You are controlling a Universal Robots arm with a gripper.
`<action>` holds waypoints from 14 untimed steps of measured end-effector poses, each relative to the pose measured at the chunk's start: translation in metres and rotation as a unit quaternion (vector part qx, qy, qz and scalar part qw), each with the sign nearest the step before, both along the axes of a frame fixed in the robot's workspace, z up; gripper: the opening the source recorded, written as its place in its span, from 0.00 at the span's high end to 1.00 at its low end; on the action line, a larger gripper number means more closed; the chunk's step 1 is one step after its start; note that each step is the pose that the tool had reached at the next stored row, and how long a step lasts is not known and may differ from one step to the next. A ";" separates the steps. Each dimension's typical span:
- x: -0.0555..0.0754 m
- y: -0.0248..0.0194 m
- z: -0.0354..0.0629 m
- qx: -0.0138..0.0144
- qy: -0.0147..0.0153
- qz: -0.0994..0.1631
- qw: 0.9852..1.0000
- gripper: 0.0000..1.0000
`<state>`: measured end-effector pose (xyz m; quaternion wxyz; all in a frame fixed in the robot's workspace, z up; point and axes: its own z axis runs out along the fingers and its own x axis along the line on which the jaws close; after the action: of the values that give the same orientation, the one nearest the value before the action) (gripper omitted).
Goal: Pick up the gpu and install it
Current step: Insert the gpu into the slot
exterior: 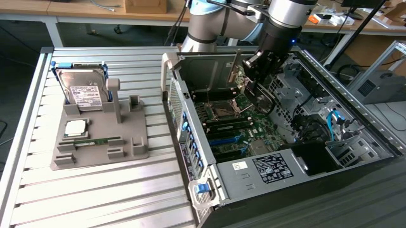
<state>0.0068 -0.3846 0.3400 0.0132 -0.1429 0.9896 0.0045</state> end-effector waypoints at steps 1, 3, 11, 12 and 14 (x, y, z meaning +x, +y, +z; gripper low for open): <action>0.000 0.0000 0.0000 0.000 0.000 0.001 1.000 0.73; 0.000 0.0000 0.0000 0.000 0.000 0.005 1.000 0.73; 0.000 0.0000 0.0000 0.000 0.000 0.018 1.000 0.73; 0.000 0.0000 0.0000 0.000 0.000 0.019 1.000 0.73; 0.000 0.0000 0.0000 0.000 0.000 0.022 1.000 0.73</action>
<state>0.0067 -0.3846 0.3400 0.0131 -0.1647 0.9862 0.0048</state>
